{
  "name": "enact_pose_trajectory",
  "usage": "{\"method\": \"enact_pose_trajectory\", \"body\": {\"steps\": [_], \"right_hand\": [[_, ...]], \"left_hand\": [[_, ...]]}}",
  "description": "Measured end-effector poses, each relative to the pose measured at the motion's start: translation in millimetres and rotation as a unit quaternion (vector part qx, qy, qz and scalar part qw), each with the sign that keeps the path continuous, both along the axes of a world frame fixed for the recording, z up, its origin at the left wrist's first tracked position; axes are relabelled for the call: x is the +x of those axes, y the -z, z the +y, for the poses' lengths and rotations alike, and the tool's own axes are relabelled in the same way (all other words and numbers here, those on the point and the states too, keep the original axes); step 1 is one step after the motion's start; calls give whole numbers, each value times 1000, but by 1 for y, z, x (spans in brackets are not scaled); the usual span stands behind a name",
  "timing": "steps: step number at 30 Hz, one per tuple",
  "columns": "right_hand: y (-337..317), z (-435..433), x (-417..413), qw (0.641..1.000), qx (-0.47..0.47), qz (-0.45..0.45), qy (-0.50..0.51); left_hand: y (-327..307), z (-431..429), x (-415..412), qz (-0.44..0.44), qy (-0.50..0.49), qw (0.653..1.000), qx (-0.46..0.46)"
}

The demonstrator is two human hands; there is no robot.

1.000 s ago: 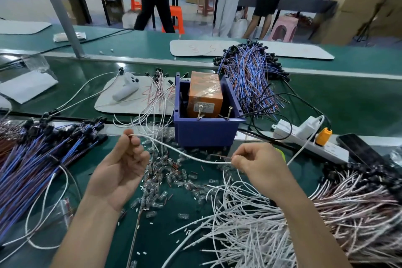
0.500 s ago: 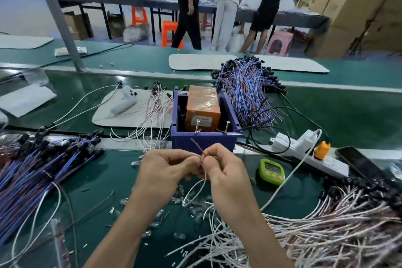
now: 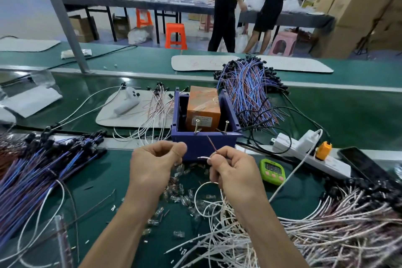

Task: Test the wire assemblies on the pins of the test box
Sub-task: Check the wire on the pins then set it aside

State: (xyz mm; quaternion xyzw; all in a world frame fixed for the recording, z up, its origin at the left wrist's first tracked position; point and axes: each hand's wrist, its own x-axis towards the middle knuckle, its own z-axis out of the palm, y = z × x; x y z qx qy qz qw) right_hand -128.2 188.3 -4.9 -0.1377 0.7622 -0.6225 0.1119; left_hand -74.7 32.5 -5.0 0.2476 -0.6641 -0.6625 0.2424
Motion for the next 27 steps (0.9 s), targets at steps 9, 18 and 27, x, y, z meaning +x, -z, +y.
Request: {"method": "enact_pose_trajectory", "body": {"steps": [9,18,27], "right_hand": [[-7,-5,5,979,-174,-100,-46],[-11,5,8,998,-15,21,-61],[-7,-17,20,996,-85,-8,8]], "left_hand": [[3,17,7,46,159,985,52],[-2,24,-6,76,71,967,232],[-10,32,-7,38,139,957,250]]}}
